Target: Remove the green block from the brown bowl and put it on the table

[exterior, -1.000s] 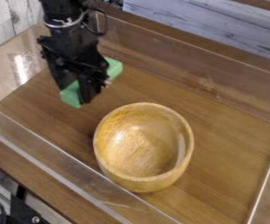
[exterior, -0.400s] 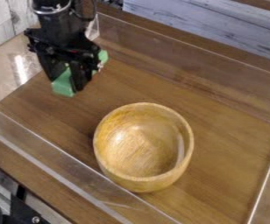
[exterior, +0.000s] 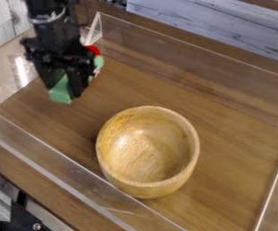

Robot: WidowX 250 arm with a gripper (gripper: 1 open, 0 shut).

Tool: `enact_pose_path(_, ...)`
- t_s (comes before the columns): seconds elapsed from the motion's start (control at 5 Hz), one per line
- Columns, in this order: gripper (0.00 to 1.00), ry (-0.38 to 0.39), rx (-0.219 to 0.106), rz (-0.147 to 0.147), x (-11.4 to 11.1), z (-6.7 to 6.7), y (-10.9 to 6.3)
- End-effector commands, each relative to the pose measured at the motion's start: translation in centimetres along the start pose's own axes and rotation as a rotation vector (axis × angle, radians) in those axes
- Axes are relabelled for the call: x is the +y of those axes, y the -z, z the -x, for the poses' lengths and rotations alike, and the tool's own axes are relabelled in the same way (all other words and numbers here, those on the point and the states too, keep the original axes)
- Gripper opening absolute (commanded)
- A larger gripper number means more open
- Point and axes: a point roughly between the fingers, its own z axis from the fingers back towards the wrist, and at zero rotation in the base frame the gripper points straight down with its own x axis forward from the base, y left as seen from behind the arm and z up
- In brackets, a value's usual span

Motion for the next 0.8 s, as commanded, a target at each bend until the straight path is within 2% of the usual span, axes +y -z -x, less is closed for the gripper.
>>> enact_pose_path(0.0, 0.0, -0.102, -0.029, -0.005, -0.3, -1.0, -0.1)
enact_pose_path(0.2, 0.0, -0.201, -0.029, -0.008, -0.6, -1.4, 0.1)
enact_pose_path(0.6, 0.0, -0.266, -0.03, -0.005, 0.0, 0.1, -0.3)
